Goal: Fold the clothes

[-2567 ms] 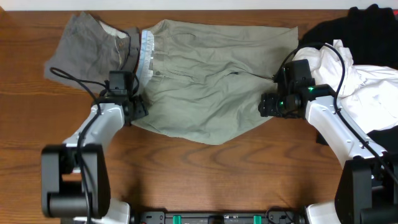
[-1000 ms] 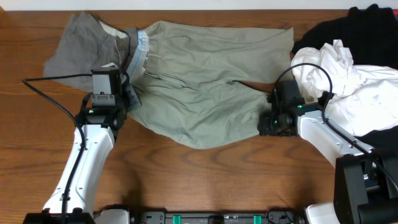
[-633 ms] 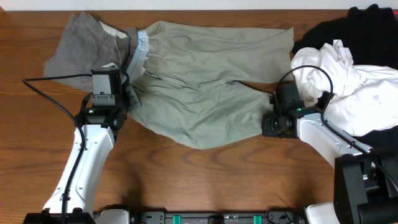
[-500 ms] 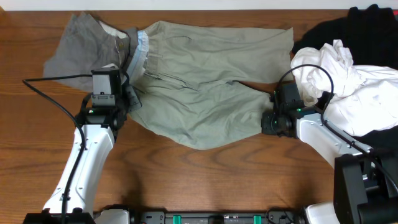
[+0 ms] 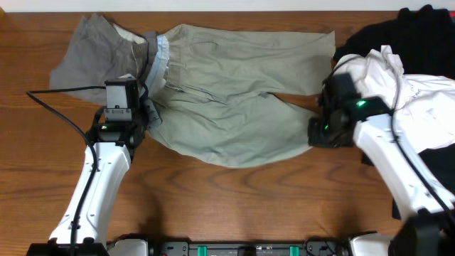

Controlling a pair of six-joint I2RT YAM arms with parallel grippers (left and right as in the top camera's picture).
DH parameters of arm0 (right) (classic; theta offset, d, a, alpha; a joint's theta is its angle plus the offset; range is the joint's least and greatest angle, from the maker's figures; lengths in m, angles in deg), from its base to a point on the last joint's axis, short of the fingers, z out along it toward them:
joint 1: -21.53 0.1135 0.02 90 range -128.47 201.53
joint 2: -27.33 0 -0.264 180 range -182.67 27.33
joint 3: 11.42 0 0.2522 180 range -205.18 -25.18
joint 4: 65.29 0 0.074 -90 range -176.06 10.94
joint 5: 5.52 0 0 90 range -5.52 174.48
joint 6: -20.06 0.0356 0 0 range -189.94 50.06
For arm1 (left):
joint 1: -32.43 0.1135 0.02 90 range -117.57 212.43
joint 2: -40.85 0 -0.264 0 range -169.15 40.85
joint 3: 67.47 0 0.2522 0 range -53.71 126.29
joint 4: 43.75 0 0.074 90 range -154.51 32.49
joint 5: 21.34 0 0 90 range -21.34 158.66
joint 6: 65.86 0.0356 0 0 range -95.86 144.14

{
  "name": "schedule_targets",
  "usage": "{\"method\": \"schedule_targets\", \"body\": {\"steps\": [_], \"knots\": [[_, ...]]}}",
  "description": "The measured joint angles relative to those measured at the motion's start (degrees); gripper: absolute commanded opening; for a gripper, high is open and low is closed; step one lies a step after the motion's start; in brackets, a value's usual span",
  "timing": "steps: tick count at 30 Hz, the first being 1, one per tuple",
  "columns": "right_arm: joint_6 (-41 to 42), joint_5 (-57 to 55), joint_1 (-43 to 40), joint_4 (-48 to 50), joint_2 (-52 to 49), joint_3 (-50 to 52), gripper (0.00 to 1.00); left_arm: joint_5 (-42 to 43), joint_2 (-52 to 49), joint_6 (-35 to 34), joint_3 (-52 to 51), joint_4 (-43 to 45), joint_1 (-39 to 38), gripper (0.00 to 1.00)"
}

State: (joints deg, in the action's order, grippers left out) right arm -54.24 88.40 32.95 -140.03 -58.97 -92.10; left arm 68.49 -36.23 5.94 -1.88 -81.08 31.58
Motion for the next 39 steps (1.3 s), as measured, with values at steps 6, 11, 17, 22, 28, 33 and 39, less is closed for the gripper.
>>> {"method": "schedule_targets", "body": {"steps": [6,11,17,22,28,33,39], "knots": [[-1.90,0.09,-0.20,-0.94,1.42,-8.17,0.01,0.00,0.00,0.00,0.00,0.02,0.00,0.06],[-2.56,0.09,-0.20,6.21,-2.05,-8.17,0.01,0.00,0.00,0.00,0.00,0.02,0.00,0.06],[-2.82,0.09,-0.22,15.69,-11.87,-8.20,0.01,0.00,0.00,0.00,0.00,0.02,0.00,0.06],[-2.93,0.66,-0.22,21.31,-18.18,-8.20,0.60,0.00,0.00,0.00,0.00,0.02,0.00,0.06],[-3.15,3.19,-0.22,19.47,-18.71,-8.20,0.69,0.00,0.00,0.00,0.00,0.02,0.00,0.06],[-2.89,5.53,-0.20,15.72,-17.77,-8.20,0.58,0.00,0.00,0.00,0.00,0.02,0.00,0.06],[-2.43,5.73,0.98,18.93,-17.25,-5.92,0.42,0.00,0.00,0.00,0.00,0.02,0.00,0.06]]}}
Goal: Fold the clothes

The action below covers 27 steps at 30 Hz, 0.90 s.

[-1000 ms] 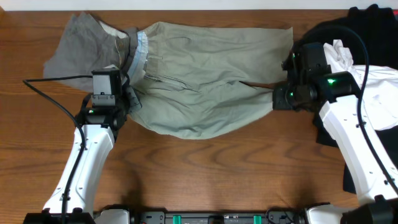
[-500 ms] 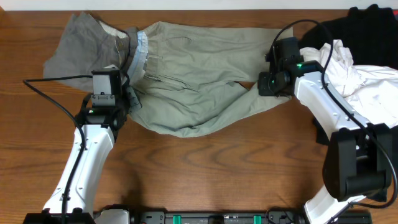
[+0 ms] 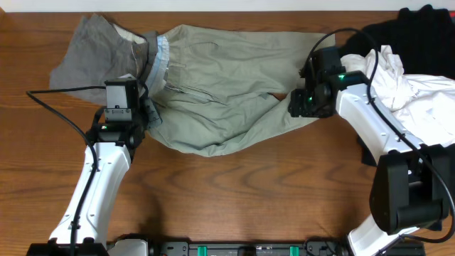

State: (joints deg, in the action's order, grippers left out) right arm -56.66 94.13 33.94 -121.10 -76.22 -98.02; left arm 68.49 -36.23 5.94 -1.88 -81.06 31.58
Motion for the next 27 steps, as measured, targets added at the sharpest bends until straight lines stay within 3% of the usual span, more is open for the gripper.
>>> {"method": "schedule_targets", "body": {"steps": [6,15,21,24,27], "knots": [[1.25,-0.81,0.57,9.27,0.02,7.43,0.37,0.00,0.00,0.00,0.00,-0.02,0.00,0.06],[1.81,-3.06,0.57,21.79,0.02,15.61,0.43,0.00,0.00,0.00,0.00,-0.15,0.00,0.06],[2.08,-4.66,0.57,25.07,0.02,17.49,0.46,0.00,0.00,0.00,0.00,-0.26,0.00,0.06],[2.08,-5.20,0.57,25.27,0.02,17.51,0.37,0.00,0.00,0.00,0.00,-0.26,0.00,0.06],[2.03,-5.44,0.57,25.27,0.02,17.51,0.07,0.00,0.00,0.00,0.00,-0.26,0.00,0.06]]}}
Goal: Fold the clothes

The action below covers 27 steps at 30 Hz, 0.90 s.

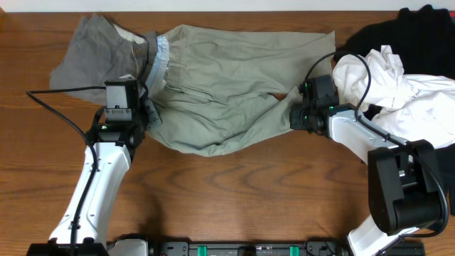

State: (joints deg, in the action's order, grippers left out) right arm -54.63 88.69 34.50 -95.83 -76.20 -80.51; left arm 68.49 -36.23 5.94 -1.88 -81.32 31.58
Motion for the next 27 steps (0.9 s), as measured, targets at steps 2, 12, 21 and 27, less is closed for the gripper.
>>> {"method": "schedule_targets", "body": {"steps": [2,12,21,27], "knots": [[0.55,-0.22,0.00,-0.02,0.02,0.02,0.01,0.00,0.00,0.00,0.00,0.00,0.00,0.06],[2.78,0.00,-0.33,-6.38,7.50,0.15,0.01,0.00,0.00,0.00,0.00,-0.04,0.04,0.06],[3.10,0.28,-5.81,-26.40,29.27,0.17,0.01,0.11,2.03,0.46,0.00,-7.85,0.04,0.07],[2.91,0.35,-7.19,-36.52,39.69,0.20,0.01,0.22,10.38,0.63,0.00,-17.20,0.04,0.06]]}}
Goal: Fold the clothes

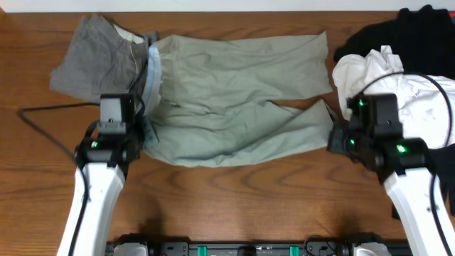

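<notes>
Olive-green trousers (227, 92) lie spread across the table, waistband to the left and both legs pointing right. My left gripper (143, 132) is at the lower corner of the waistband, with the cloth bunched into it. It looks shut on the fabric, though the wrist hides its fingers. My right gripper (334, 135) is at the hem of the near leg (313, 124), which runs out straight to it. That gripper seems shut on the hem. The far leg (298, 53) lies flat above it.
A grey garment (92, 50) lies under the trousers' waist at the back left. At the right edge there is a white cloth pile (387, 78) with black clothing (423, 25) behind it. A black cable (50, 110) trails left of the left arm.
My right gripper moved right and slightly nearer, drawing the near leg's hem out so the leg now lies straight. My left gripper shifted a little down and left, and the waistband went with it.
At first the right gripper was at the near leg's end, at the right. It then stood further in and back, with the leg bunched toward the middle, and stayed there. Now the leg is stretched out again to the right. The left gripper stayed at the waist corner throughout.
</notes>
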Controlling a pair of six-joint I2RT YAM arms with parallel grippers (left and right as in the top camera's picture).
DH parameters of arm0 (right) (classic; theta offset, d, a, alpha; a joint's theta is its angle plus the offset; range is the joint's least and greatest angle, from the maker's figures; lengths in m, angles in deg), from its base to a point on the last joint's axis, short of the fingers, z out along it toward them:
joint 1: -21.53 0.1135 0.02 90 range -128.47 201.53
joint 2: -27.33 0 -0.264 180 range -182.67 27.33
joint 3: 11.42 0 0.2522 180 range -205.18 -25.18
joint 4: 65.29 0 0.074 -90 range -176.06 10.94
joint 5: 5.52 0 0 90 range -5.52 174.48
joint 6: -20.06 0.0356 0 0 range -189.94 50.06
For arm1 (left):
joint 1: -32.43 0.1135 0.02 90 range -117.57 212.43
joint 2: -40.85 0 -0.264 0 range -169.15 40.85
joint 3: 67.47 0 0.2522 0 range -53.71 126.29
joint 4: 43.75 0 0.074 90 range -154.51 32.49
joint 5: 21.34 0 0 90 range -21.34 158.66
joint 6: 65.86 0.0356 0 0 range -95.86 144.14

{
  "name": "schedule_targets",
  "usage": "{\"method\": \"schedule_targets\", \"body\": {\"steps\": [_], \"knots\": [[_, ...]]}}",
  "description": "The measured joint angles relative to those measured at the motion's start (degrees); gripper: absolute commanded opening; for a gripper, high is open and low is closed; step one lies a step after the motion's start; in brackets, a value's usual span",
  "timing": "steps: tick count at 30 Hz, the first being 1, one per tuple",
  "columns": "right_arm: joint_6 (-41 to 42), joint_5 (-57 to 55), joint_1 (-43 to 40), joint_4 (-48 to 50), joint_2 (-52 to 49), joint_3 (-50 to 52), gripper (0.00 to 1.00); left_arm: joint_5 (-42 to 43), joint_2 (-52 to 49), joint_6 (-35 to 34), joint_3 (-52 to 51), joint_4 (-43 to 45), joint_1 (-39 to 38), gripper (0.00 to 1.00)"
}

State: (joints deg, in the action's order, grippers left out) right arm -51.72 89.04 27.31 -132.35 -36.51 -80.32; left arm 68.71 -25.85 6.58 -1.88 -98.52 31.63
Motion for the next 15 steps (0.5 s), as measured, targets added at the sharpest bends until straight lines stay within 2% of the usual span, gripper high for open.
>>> {"method": "schedule_targets", "body": {"steps": [9,15], "knots": [[0.00,1.49,0.00,-7.82,9.25,0.00,0.01,1.77,12.63,0.00,0.00,-12.83,0.04,0.07],[0.00,2.19,0.00,-11.56,11.93,0.00,0.01,4.79,14.05,0.00,0.00,-16.96,0.04,0.07]]}}
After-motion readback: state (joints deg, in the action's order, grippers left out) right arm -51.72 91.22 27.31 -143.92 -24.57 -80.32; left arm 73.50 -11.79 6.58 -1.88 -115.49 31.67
